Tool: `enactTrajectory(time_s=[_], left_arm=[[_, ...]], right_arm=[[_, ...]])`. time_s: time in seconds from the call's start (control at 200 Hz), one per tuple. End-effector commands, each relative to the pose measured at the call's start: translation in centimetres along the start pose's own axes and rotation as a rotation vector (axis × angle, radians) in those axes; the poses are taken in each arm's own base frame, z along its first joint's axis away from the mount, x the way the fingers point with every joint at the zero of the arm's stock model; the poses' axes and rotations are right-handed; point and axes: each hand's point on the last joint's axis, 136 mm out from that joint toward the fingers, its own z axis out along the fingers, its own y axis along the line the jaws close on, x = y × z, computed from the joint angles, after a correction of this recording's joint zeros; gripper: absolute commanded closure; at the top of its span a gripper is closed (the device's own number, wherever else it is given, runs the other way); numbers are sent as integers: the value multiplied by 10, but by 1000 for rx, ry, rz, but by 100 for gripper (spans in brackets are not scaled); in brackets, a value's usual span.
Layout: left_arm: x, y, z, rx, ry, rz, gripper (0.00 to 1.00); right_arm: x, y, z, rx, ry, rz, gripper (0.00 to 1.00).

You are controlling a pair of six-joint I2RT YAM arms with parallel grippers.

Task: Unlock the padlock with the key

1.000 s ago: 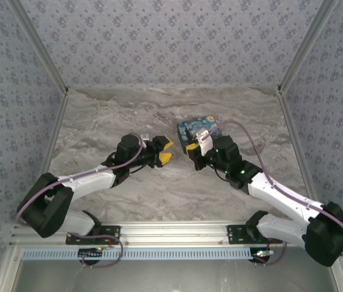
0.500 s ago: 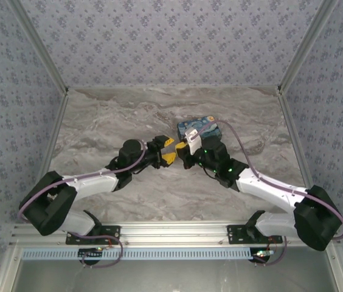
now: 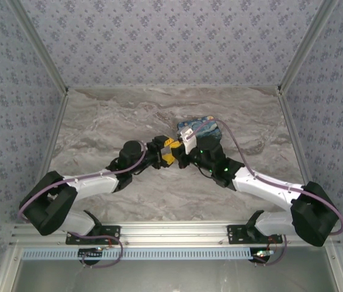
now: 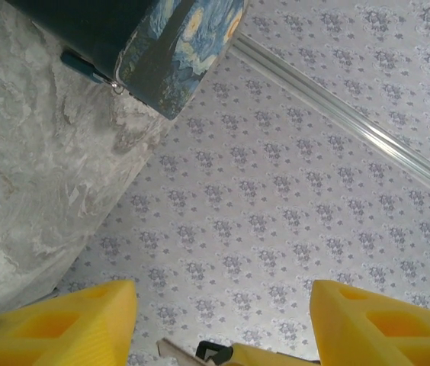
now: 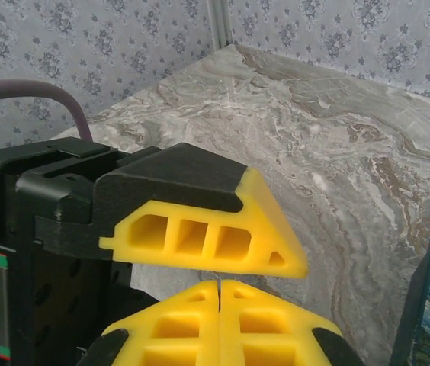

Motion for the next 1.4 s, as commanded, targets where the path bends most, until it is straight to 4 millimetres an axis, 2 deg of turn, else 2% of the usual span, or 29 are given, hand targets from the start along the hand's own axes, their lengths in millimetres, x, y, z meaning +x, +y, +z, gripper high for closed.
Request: enactTrajectory(time_s=[0.0,0.4,0.675,1.089,1.394], left_arm=[[1,-2,1,26,1,-61,40],[-2,-2,0,34,-6,-60,49],[0,-3,1,30,-1,-59,50],[0,-3,4,30,1,-57,81],[0,-2,4,23,3,-57,91]], right_arm=[[-6,3,-7,-3,-23,24,100],[14,6,-15,2,15,48,100],[14,4,-16,11,16,44,100],[18,0,-15,32,27,53,100],[16,-2,-20,42,14,63,100]])
